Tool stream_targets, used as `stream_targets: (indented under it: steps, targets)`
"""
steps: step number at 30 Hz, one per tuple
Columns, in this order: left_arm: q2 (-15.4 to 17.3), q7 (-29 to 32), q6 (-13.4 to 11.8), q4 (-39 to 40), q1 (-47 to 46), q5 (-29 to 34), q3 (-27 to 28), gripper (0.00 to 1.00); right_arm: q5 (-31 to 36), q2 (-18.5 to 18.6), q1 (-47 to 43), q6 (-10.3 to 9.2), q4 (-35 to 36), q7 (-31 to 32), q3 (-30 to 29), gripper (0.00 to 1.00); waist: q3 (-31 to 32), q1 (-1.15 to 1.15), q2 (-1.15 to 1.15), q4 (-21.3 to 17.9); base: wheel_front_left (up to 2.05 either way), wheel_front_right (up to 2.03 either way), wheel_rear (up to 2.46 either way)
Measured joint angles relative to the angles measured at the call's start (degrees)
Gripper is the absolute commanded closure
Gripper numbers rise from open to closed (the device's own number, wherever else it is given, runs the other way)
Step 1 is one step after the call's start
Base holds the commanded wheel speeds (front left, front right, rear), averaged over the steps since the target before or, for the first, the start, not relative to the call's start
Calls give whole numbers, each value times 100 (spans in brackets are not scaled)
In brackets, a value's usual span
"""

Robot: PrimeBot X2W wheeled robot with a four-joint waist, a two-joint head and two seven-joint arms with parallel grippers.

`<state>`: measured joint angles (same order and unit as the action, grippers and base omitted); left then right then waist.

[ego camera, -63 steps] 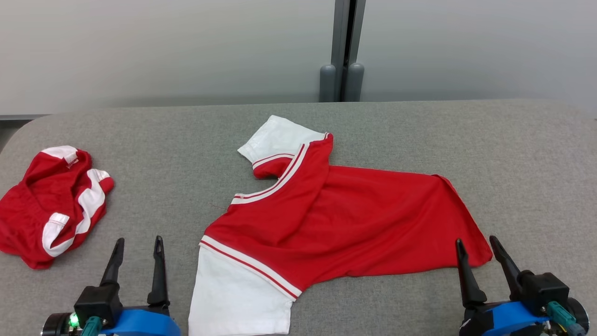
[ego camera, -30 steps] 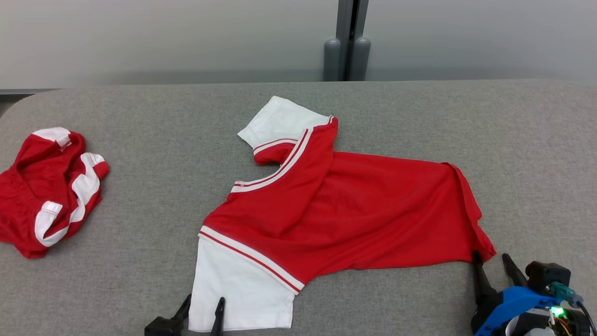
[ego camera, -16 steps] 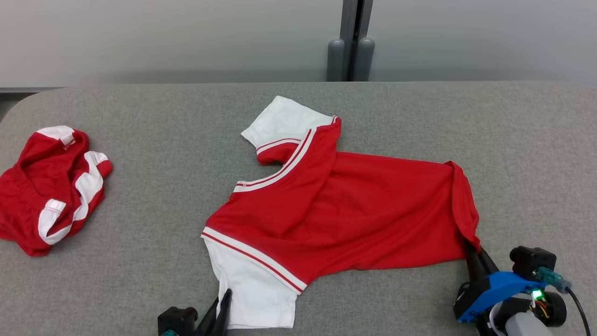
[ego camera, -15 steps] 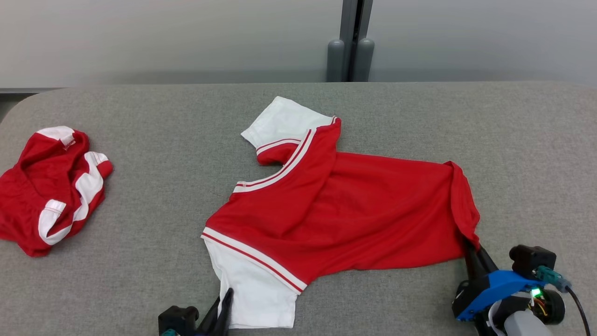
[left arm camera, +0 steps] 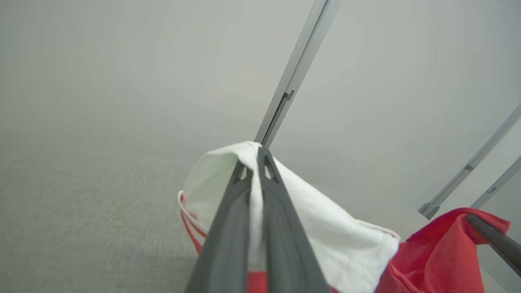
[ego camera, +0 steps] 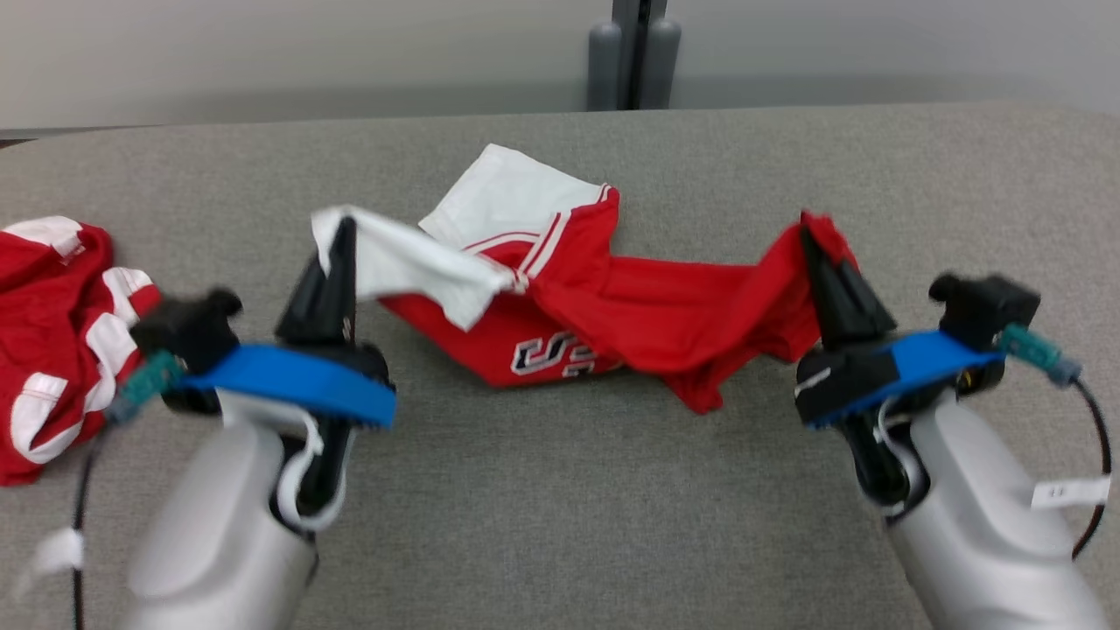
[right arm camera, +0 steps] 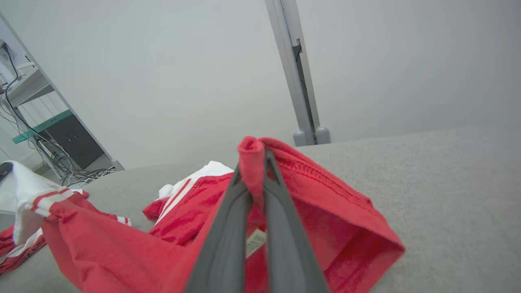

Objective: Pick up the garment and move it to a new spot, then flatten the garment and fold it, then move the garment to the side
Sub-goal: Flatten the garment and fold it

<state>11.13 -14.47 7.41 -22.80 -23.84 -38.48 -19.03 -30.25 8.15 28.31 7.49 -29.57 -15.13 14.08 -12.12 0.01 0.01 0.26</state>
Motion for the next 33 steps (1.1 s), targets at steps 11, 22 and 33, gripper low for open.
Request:
stream_targets:
  steps: [11, 22, 33]
  targets:
    - [415, 734, 1, -1003, -3995, -769, 489, 100, -1362, -83, 3831, 0, -1372, 657, -360, 100, -1224, 2, 1, -258, 0, 0, 0]
    - [535, 823, -3, -2001, -7654, -479, 179, 100, -1379, -142, 6874, -1, -2579, 475, -512, 100, -2029, 1, 1, -321, 0, 0, 0]
    - [366, 309, -1, -2235, -7664, -1018, -588, 100, -1712, -36, 6911, -1, -3081, 346, -254, 100, -2092, -1, 0, -179, 0, 0, 0]
